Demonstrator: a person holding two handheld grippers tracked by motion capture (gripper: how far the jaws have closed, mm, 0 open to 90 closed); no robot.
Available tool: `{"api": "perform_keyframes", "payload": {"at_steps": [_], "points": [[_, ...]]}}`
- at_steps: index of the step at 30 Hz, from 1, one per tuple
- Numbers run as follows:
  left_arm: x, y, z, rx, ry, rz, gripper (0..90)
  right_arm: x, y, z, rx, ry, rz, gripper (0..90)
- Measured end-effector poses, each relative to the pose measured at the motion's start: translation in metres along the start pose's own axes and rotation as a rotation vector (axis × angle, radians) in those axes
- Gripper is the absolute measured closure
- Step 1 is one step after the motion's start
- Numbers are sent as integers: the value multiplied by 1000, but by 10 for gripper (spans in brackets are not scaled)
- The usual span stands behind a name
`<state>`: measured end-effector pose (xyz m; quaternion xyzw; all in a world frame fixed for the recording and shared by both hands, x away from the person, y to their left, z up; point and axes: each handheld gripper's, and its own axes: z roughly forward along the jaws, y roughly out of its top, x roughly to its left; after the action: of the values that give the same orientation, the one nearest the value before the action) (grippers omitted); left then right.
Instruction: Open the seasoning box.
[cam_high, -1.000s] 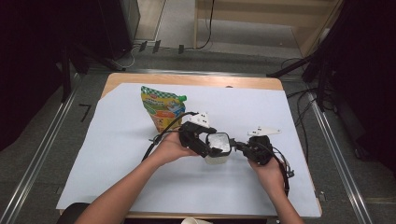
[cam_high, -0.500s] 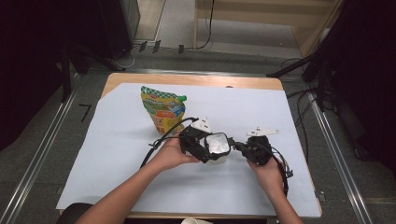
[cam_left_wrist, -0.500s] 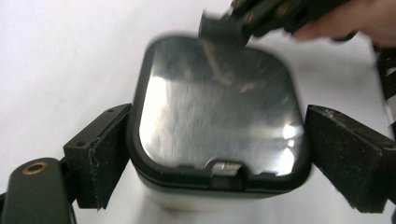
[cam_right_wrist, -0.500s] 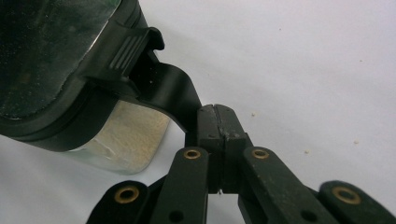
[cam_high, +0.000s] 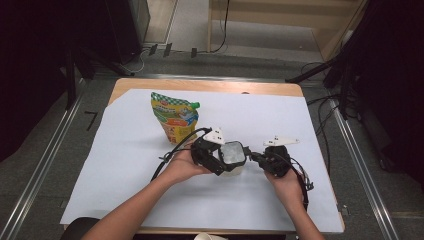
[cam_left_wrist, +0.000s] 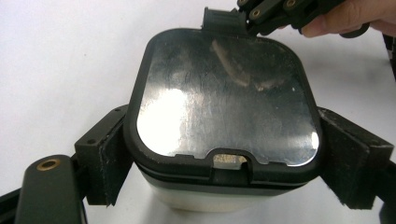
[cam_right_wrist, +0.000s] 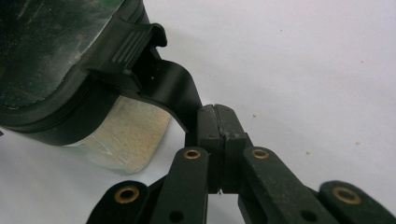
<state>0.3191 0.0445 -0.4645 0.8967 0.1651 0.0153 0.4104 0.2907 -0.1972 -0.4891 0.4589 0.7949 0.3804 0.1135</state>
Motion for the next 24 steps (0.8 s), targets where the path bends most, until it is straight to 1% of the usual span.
{"api": "perform_keyframes", "payload": {"at_steps": [2, 3, 4, 5, 7, 9, 11, 17, 18, 22, 23, 24], "points": [[0, 1, -1, 4, -3, 8, 157, 0, 0, 0, 0, -1, -2, 900], [-1, 1, -1, -7, -3, 0, 157, 0, 0, 0, 1, -2, -2, 900], [0, 3, -2, 0, -2, 7, 158, 0, 0, 0, 2, -1, 0, 900], [0, 4, -3, -8, -3, 13, 159, 0, 0, 0, 2, -1, -1, 900], [-1, 7, -5, -21, -7, 9, 168, 0, 0, 0, 1, -2, -2, 900], [-1, 9, -5, -14, -4, 19, 167, 1, 0, 0, 2, -3, -1, 900], [-2, 10, -5, -10, -3, 19, 167, 1, 0, 0, 3, -3, 0, 900], [-3, 17, -7, -29, -4, 24, 167, 1, 0, 0, 3, -4, 1, 900], [-3, 18, -7, -26, -5, 33, 166, 1, 0, 0, 5, -3, 2, 900], [-4, 22, -9, -23, -2, 44, 166, 1, -1, 0, 6, -3, 4, 900], [-4, 23, -10, -45, -28, 27, 193, 1, -1, 0, 4, -4, 3, 900], [-4, 24, -12, -67, -65, 17, 244, 2, 0, 0, 5, 2, 6, 900]]}}
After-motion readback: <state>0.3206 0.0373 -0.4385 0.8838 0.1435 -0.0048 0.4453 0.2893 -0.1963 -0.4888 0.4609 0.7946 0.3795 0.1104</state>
